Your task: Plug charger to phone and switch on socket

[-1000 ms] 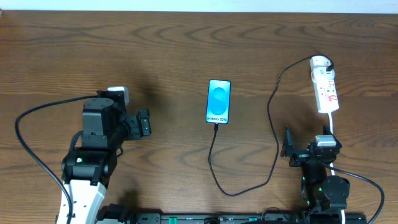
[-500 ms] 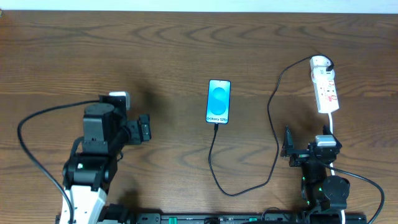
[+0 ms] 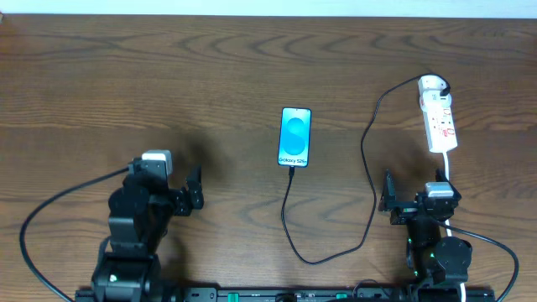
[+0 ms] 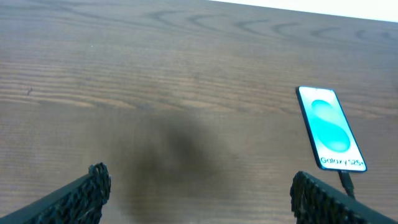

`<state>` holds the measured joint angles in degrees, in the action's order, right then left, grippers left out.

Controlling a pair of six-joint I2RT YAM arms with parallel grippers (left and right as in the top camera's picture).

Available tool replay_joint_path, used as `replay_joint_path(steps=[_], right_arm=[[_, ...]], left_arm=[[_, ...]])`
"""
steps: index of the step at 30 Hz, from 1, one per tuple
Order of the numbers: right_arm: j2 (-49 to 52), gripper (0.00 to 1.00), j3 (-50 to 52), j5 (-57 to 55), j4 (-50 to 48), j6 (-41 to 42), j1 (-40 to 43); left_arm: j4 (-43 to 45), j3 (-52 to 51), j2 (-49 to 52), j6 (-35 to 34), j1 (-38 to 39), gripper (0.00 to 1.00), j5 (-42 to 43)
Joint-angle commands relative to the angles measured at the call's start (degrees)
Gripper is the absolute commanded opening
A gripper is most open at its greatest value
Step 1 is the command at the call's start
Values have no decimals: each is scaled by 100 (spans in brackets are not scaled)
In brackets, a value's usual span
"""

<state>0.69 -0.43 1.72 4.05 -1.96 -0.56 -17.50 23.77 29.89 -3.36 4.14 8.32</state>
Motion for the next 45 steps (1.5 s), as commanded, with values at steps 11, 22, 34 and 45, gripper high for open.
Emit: replay_joint_path(steps=[11,22,34,45], right_arm=[[-24,99,11,-7,24,-26,-24],[-24,99,11,-7,24,-26,-24],[-20,99,11,-7,24,-26,-24],[-20,99,11,-7,22,-26,-24]], left_arm=[[433,-868,-1377,76,-33,94,26],[1198,-1379,-1792,74,-33,94,31],[1899,-1773,-2111,76,-33,94,26],[2280,-2157,-2680,76,-33,94,26]])
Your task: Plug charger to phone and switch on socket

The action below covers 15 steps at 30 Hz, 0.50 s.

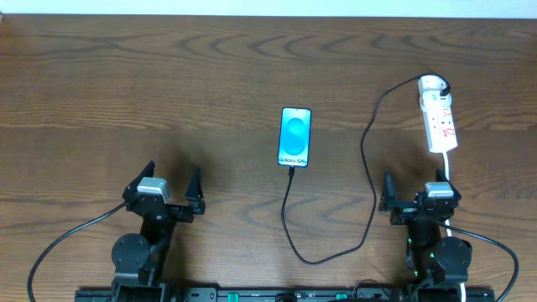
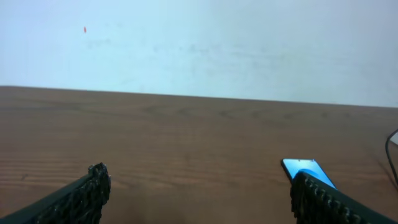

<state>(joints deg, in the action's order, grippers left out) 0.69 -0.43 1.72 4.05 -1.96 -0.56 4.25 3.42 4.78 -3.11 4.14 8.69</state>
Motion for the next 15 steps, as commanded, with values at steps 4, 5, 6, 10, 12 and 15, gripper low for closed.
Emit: replay_joint_path(steps=[4,5,6,10,12,15], right_arm=[[-20,99,11,-7,24,-26,-24],[-20,99,11,-7,22,-26,-24],[-20,99,11,-7,24,-26,-24],[-20,99,11,-7,24,-26,-24],[-20,99,11,-7,24,-26,-24],[-20,99,11,-7,24,-26,-24]], left_arm=[[435,-323,-302,50,-33,94,-11],[428,-319,-323,52,-33,94,-11],[444,-319,-339,52,-33,94,-11],[424,-319,-439,52,-33,94,-33],[389,-319,-472,55,-39,94,-39],[197,-319,-472,55,-87,94,-55]])
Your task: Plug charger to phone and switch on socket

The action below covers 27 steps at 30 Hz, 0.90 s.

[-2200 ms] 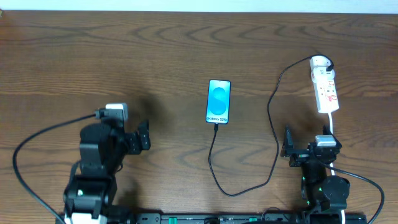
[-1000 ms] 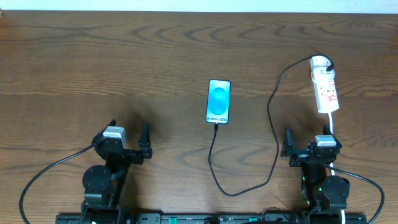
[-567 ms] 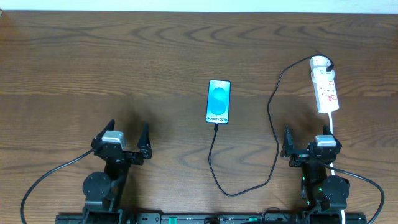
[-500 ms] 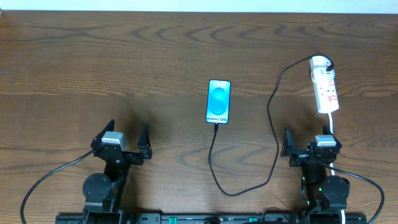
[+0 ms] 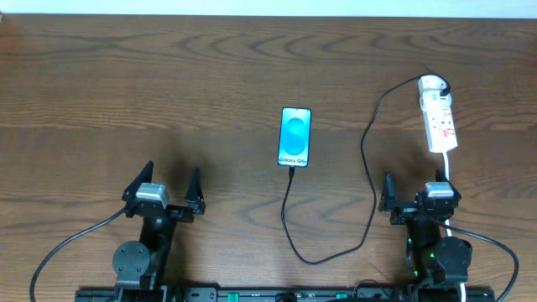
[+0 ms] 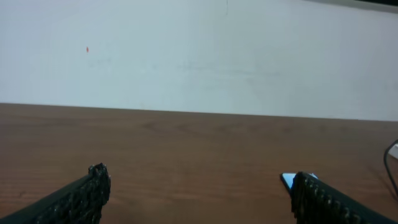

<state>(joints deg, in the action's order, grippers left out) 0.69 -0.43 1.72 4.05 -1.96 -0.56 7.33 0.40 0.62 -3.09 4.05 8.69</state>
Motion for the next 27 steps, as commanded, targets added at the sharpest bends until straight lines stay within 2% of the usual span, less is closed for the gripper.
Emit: replay_joint_path(steps=[1,10,16,27], right_arm=[[-20,99,11,-7,24,-26,-24],[-20,99,11,-7,24,-26,-24],[-20,99,11,-7,24,-26,-24],[-20,99,11,-7,24,-26,-24]], left_arm=[[-195,-17,-57,52,-96,94,-55],[-1095,-17,-57,114,-127,94,-350],[-1110,-17,-57,356,-125,94,-404],[-1115,-17,-57,350,-125,94,-468]])
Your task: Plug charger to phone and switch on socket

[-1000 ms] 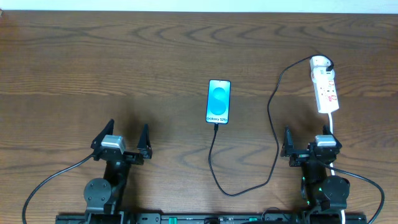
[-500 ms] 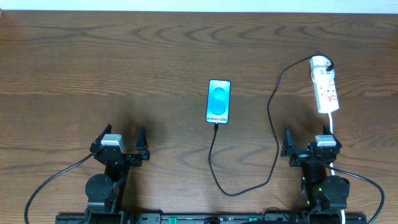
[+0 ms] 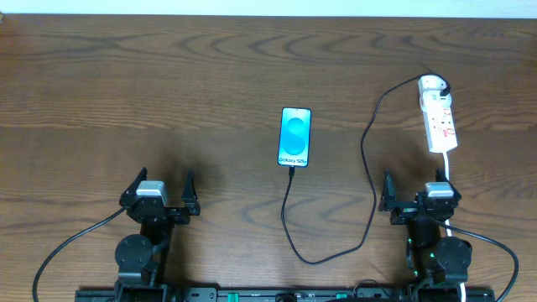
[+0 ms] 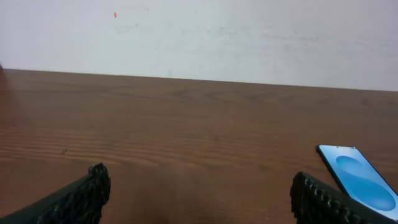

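Observation:
A phone (image 3: 295, 137) with a lit blue screen lies at the table's middle, also at the right edge of the left wrist view as the phone (image 4: 364, 182). A black charger cable (image 3: 289, 220) runs from its lower end, loops toward the front and climbs to a white socket strip (image 3: 438, 116) at the far right. My left gripper (image 3: 160, 184) is open at the front left, nothing between its fingers (image 4: 93, 186). My right gripper (image 3: 418, 189) stands open at the front right, below the strip.
The dark wooden table (image 3: 168, 75) spreads behind both arms. A pale wall (image 4: 199, 31) rises beyond its far edge. The strip's white lead (image 3: 449, 168) passes close by the right gripper.
My left gripper has turned a little to the left and tipped down slightly; the phone shows more fully in its wrist view. The right arm, phone and cable are unchanged.
My left arm was stretched forward and angled toward the phone, its wrist camera looking down at the table. Then it stood drawn back near the front edge, looking level at the wall. It has since settled there, open. The right arm never moved.

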`<state>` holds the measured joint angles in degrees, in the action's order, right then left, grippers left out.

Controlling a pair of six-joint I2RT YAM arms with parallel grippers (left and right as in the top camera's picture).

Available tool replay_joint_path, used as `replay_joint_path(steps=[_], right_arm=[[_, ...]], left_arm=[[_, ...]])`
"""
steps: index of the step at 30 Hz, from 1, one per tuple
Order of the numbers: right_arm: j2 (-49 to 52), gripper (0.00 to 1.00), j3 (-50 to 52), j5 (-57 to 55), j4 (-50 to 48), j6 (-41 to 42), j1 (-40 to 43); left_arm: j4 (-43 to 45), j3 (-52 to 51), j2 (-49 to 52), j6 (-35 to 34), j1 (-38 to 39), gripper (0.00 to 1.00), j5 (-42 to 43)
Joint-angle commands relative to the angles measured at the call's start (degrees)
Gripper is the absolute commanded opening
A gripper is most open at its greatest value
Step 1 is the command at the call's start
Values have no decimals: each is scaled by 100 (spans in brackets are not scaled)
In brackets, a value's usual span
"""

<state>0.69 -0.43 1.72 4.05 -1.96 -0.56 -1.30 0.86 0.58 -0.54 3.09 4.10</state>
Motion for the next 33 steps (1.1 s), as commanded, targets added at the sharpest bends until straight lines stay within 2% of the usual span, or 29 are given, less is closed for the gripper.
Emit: replay_joint_path(steps=[1,11,33], right_arm=[[-20,99,11,-7,24,-26,-24],[-20,99,11,-7,24,-26,-24],[-20,99,11,-7,24,-26,-24]], left_arm=[[-251,-63,-52,94,-28,95,-11],[-273,-63,-52,50,-28,94,-245],[-280,-63,-52,-35,-28,94,-219]])
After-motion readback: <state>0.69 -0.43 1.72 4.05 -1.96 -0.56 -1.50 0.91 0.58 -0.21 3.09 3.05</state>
